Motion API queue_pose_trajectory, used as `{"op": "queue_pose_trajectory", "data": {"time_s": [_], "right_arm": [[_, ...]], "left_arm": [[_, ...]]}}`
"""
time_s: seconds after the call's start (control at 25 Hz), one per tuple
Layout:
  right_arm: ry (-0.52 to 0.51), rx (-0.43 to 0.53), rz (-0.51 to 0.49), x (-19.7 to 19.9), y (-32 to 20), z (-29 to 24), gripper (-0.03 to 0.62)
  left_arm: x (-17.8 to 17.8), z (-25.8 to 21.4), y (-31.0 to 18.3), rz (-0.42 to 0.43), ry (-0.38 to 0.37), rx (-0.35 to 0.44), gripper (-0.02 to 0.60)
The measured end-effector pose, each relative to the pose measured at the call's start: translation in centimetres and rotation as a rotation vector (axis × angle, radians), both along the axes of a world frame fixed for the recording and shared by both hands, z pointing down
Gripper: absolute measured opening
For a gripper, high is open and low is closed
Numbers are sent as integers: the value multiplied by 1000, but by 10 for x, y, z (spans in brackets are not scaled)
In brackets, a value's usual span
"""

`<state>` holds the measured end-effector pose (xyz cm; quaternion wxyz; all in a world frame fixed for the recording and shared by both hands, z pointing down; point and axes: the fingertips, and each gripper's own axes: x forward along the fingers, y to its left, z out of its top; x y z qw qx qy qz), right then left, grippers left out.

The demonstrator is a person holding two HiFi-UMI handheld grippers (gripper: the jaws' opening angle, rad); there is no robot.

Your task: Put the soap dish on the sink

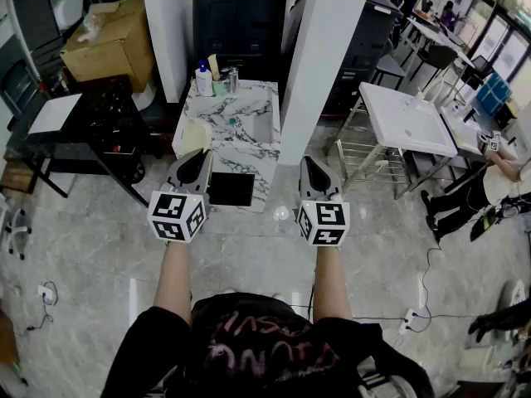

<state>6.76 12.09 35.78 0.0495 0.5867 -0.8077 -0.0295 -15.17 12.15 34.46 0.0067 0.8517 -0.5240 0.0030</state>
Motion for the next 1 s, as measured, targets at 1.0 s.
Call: {"op": "queue_pose_trajectory", "data": {"time_s": [1.0], "right_arm": [[-24,-21,50,-17,14,24,14]], "left_arm": [[-26,24,12,26,-7,-36,26]]}}
